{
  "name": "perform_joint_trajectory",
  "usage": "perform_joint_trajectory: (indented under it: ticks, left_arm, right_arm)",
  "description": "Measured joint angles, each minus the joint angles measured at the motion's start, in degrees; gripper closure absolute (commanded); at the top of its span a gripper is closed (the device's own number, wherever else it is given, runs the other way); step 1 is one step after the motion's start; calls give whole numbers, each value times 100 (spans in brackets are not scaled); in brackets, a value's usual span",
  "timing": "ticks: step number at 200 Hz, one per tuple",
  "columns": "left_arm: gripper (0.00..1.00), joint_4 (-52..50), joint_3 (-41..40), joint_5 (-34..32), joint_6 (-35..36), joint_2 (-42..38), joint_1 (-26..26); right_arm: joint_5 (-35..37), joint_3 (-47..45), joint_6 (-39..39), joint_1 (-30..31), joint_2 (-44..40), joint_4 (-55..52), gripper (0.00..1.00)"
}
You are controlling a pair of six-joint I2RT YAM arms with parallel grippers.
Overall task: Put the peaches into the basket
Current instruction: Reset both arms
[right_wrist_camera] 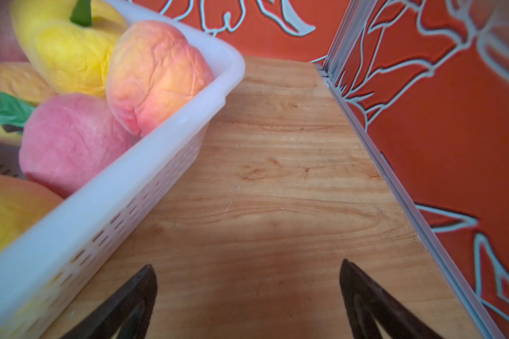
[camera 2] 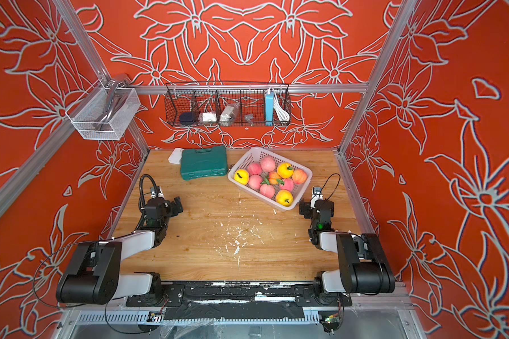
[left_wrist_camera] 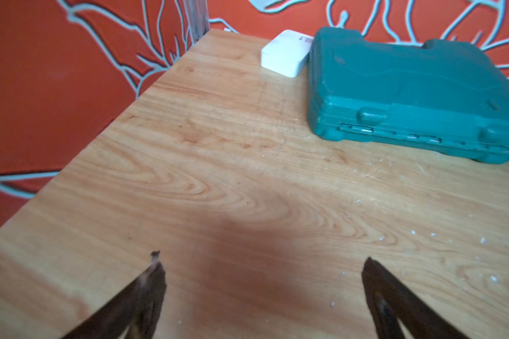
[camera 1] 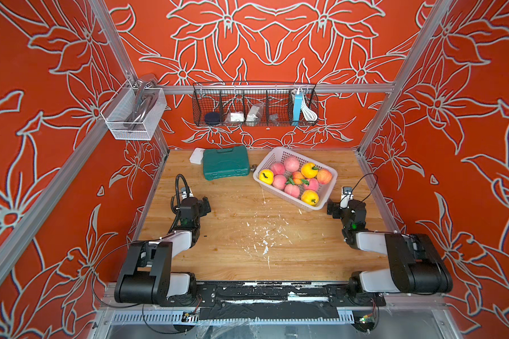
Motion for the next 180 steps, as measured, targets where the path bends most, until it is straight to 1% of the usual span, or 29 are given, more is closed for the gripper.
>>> perform_joint_trajectory:
  ticks: [14,29,71,139,180]
  left_arm:
    - [1,319,-155,118,94,168,-50]
    - [2,442,-267,192,157,275,-83]
    - [1,699,-310,234,251,284,-94]
    - [2,785,-310,243,284,284,-94]
    - [1,758,-271,634,431,289,-94]
  right_arm:
    - [98,0,42,0,2,37,1]
    - [144,2,66,0,2,57,1]
    - [153,0,81,0,2,116,1]
    - [155,0,81,0,2,116,1]
    - [155,2,81,0,2,116,1]
